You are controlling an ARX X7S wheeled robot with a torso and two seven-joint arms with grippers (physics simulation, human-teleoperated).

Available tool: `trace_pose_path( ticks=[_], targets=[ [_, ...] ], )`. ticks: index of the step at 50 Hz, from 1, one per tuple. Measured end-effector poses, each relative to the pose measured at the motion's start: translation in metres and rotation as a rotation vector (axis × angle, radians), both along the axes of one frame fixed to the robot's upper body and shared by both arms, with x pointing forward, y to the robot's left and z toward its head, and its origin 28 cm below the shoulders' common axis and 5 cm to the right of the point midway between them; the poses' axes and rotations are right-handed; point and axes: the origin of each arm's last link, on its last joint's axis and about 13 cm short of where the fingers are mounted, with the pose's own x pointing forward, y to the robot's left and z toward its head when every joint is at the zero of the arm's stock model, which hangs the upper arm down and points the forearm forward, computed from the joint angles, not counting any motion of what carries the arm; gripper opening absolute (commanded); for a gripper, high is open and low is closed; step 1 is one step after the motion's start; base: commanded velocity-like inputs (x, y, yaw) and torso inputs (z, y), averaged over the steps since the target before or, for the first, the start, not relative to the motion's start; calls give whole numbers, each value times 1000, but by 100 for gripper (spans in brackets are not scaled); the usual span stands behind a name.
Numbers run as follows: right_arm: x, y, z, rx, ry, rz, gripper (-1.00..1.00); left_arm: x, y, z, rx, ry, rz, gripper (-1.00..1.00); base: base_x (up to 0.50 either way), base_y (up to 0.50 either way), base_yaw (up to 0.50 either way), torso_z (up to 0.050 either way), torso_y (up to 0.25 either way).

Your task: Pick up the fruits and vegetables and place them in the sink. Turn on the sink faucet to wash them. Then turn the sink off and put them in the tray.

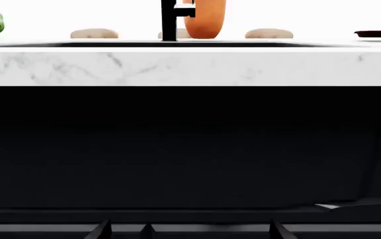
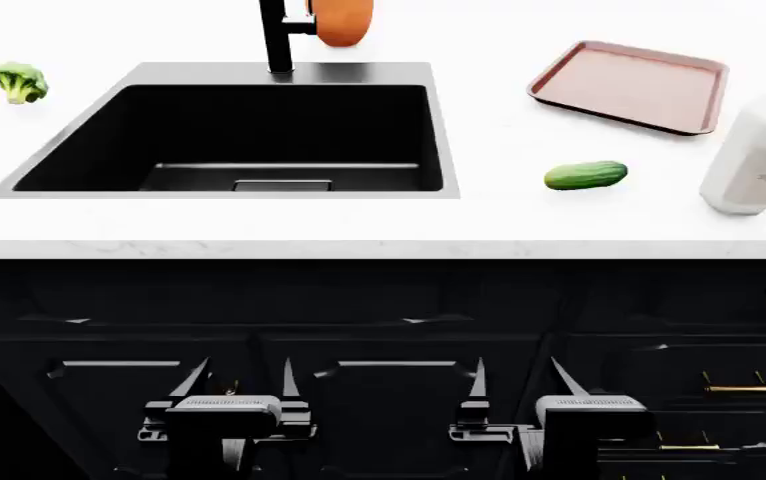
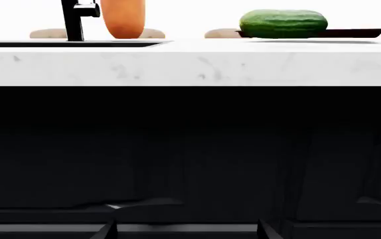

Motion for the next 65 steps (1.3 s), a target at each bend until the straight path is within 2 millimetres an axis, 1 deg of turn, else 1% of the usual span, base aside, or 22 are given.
trace_pose_path(
  ticks=[5, 7, 16, 19, 30, 37, 42, 46, 49, 54, 60, 65],
  targets=[
    [0, 0, 0, -4, 7, -5, 100, 2, 1, 1, -19, 10, 15, 100, 0, 0, 0, 0, 0],
    [0, 0, 3, -11, 3, -6, 100, 3, 2, 2, -38, 20, 26, 100, 0, 0, 0, 50, 21],
    [-3, -5, 18, -32, 11, -22, 100, 2, 6, 11, -89, 69, 35, 100, 0, 0, 0, 50, 3],
    [-5, -8, 29, -59, 15, -14, 100, 2, 10, 19, -98, 96, 18, 100, 0, 0, 0, 50, 3],
    [-13, -15, 90, -144, 24, 101, 100, 5, 22, 69, -163, 183, -96, 100, 0, 0, 0, 50, 3],
    [-18, -20, 117, -189, 63, 173, 100, 6, 28, 99, -178, 194, -169, 100, 0, 0, 0, 0, 0],
    [-17, -26, 141, -217, 96, 235, 100, 11, 31, 123, -154, 146, -218, 100, 0, 0, 0, 0, 0],
    [-12, -39, 161, -211, 104, 193, 100, 19, 31, 143, -144, 98, -274, 100, 0, 0, 0, 0, 0],
    [-8, -45, 176, -205, 98, 149, 100, 27, 29, 158, -126, 78, -326, 100, 0, 0, 0, 0, 0],
    [-9, -47, 199, -194, 100, 198, 100, 45, 26, 186, -91, 58, -400, 100, 0, 0, 0, 0, 0],
    [-18, -53, 213, -181, 147, 214, 100, 62, 24, 215, -34, 31, -453, 100, 417, -48, 0, 0, 0],
    [-25, -57, 222, -200, 218, 247, 100, 70, 23, 232, 3, 9, -470, 100, 500, -50, 0, 0, 0]
  ],
)
